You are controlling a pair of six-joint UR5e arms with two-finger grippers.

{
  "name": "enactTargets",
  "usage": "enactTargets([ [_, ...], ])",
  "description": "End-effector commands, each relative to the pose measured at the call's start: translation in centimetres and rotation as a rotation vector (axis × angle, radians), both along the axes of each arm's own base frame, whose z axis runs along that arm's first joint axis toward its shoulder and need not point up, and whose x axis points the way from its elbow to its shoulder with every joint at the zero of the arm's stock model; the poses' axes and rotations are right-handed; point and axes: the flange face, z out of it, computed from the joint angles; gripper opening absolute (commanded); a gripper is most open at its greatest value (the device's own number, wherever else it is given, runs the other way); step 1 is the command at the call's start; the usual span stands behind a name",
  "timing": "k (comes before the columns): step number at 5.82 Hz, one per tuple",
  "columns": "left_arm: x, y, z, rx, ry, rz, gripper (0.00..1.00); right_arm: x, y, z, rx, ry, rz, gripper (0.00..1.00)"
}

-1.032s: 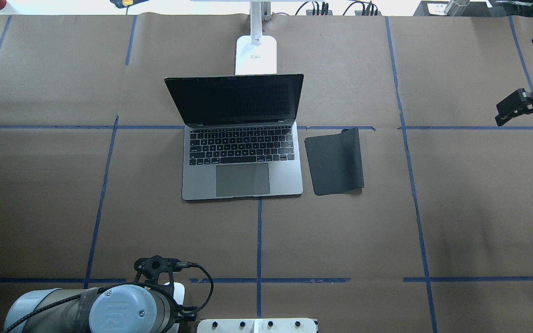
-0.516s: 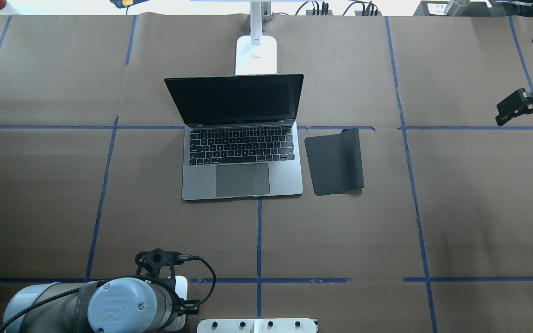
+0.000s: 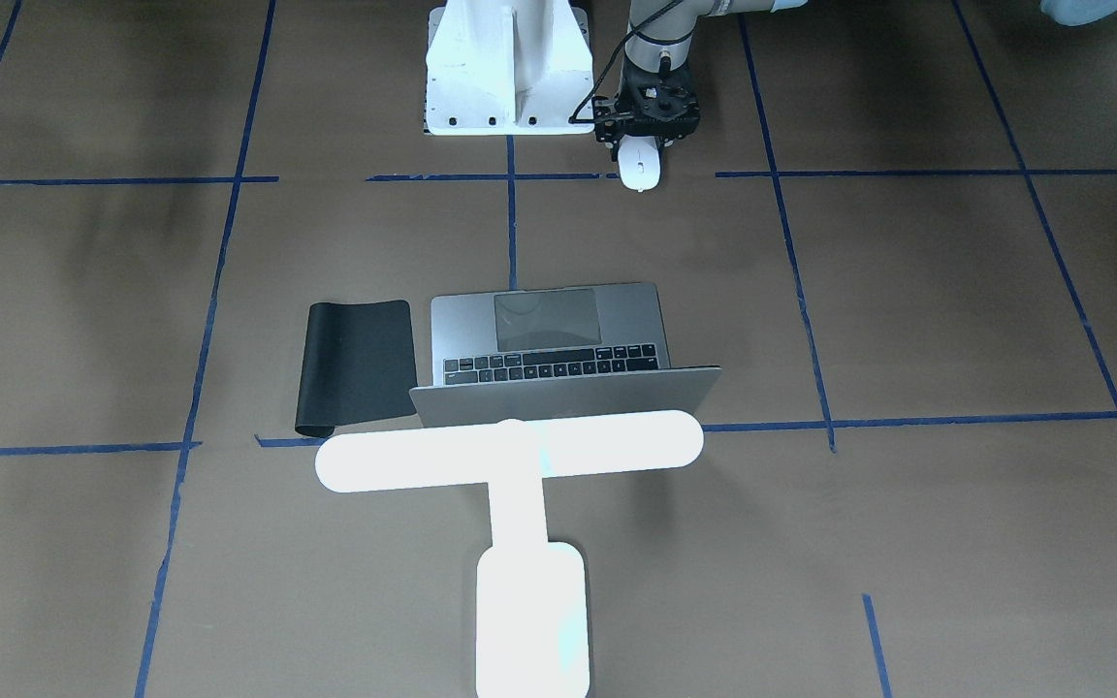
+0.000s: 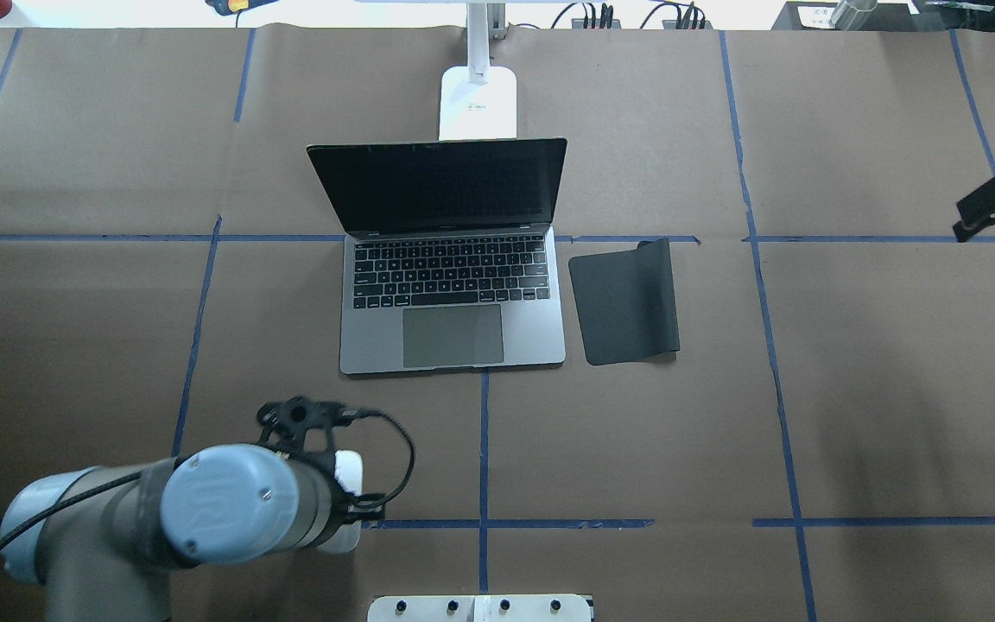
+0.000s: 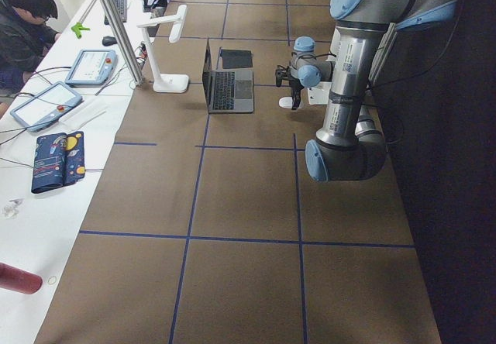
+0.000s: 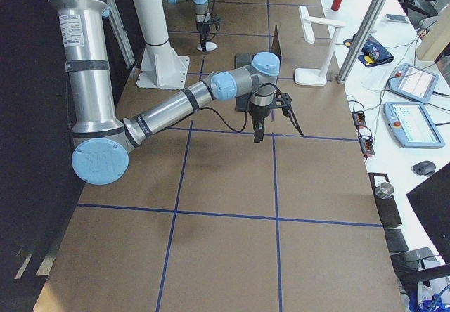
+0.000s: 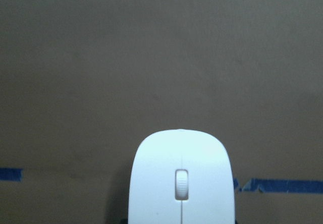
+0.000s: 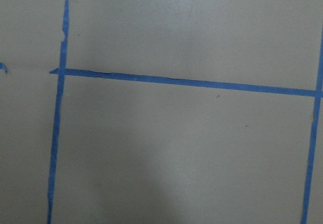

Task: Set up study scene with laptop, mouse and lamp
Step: 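Grasp the white mouse with the left gripper and lift it, then carry the white mouse with the left gripper over the black mouse pad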

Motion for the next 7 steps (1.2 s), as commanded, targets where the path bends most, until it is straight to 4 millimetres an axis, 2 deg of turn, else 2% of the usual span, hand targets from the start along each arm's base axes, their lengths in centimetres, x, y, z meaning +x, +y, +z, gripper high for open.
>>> enactTargets([
  [1, 0.1, -4.4, -6.6, 0.028, 0.009, -0.049, 0.00, 4.4, 1.8, 5.5, -0.016, -0.011, -0.048, 1.00],
  [2, 1.3, -6.3, -9.2, 0.035, 0.030, -0.073, 0.00, 6.4, 1.9, 7.4, -0.022, -0.025, -0.049, 1.00],
  [3, 4.8, -8.6, -12.3, 0.037, 0.031, -0.091, 0.00, 8.9, 3.2, 9.9, -0.036, -0.043, -0.049, 1.00],
  [4, 6.3, -10.5, -15.9, 0.038, 0.057, -0.100, 0.00, 11.8, 4.2, 11.9, -0.038, -0.061, -0.033, 1.00],
  [5, 10.0, -12.6, -17.8, 0.045, 0.103, -0.097, 0.00, 13.8, 4.7, 12.7, 0.007, -0.065, -0.049, 1.00],
  [6, 13.2, -15.5, -20.4, 0.048, 0.118, -0.117, 0.00, 14.2, 4.7, 12.5, 0.009, -0.060, -0.038, 1.00],
  [7, 15.1, -16.7, -21.7, 0.043, 0.101, -0.121, 0.00, 14.2, 4.2, 12.5, 0.010, -0.057, -0.037, 1.00],
])
